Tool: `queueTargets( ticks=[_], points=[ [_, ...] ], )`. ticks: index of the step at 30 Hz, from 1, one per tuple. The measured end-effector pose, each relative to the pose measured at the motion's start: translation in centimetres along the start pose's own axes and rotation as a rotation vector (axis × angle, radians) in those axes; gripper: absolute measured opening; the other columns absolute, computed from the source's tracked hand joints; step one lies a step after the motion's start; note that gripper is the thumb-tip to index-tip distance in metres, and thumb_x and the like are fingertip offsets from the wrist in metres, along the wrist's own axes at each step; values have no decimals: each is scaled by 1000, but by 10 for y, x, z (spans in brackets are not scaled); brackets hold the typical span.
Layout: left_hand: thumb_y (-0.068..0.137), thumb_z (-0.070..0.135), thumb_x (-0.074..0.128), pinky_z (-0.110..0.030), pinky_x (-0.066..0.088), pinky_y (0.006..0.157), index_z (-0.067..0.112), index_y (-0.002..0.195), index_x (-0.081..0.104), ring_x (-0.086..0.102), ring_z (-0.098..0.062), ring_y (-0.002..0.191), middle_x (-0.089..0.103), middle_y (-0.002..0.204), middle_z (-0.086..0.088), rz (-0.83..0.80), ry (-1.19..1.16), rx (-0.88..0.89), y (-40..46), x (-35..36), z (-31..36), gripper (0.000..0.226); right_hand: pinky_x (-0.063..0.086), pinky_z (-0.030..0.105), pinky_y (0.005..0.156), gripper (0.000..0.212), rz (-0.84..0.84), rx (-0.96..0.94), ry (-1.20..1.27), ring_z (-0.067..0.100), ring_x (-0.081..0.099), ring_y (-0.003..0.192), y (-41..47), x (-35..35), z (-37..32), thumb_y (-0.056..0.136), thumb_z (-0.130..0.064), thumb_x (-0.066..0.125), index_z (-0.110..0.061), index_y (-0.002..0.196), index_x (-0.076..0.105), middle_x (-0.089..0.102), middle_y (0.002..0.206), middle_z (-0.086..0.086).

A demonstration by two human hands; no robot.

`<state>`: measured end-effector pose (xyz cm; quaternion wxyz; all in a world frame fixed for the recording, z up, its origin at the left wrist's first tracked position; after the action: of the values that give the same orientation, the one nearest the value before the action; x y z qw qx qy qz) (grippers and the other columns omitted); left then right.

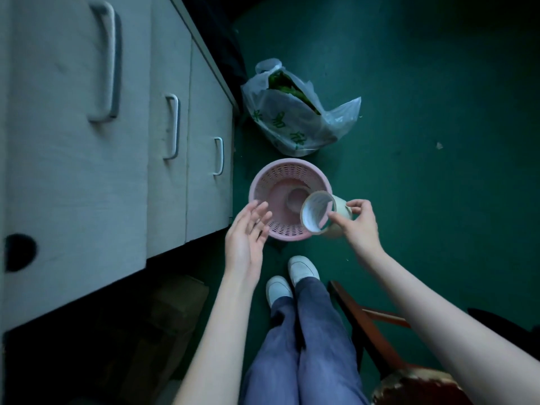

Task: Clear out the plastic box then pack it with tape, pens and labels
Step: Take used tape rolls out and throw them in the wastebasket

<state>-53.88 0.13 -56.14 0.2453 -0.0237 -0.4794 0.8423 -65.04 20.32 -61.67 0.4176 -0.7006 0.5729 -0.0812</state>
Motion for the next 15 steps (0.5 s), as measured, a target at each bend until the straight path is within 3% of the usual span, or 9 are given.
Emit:
queueTargets(
  ticks=[3,8,11,15],
  points=[
    [100,17,40,-25,47,83,13,113,61,67,-14,93,72,102,-1,-4,-119,-22,-23,-8,7,25,46,33,79,46,-8,1,5,20,53,98,6,16,-7,76,-23,77,-11,111,49,53,116,6],
    [100,18,40,-24,46,81,13,109,62,66,-12,91,73,98,0,36,-122,-30,-22,-24,1,25,47,43,96,44,-104,-45,-53,23,52,113,27,59,-3,75,-23,77,-19,108,48,52,123,6],
    [100,19,40,-24,46,80,14,109,62,65,-12,92,73,97,2,48,-89,-31,-10,-32,-4,25,45,28,93,41,-204,-104,-29,13,53,109,34,78,-4,81,-21,74,-9,116,56,57,115,0],
    [101,19,38,-22,44,78,17,107,62,64,-10,90,71,97,3,73,-27,-30,-4,-38,-6,24,47,13,73,18,-253,-101,71,12,61,88,26,77,-12,89,-15,65,-8,104,65,67,103,6]
  ],
)
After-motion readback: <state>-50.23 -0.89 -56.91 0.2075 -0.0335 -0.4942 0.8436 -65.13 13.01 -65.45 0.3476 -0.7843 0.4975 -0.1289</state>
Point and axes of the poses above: each hand's wrist, its own y-axis towards the middle knuckle, its own x-axis out of the palm, z = x × y, the point moved 6 cm from there along y, towards the middle knuckle
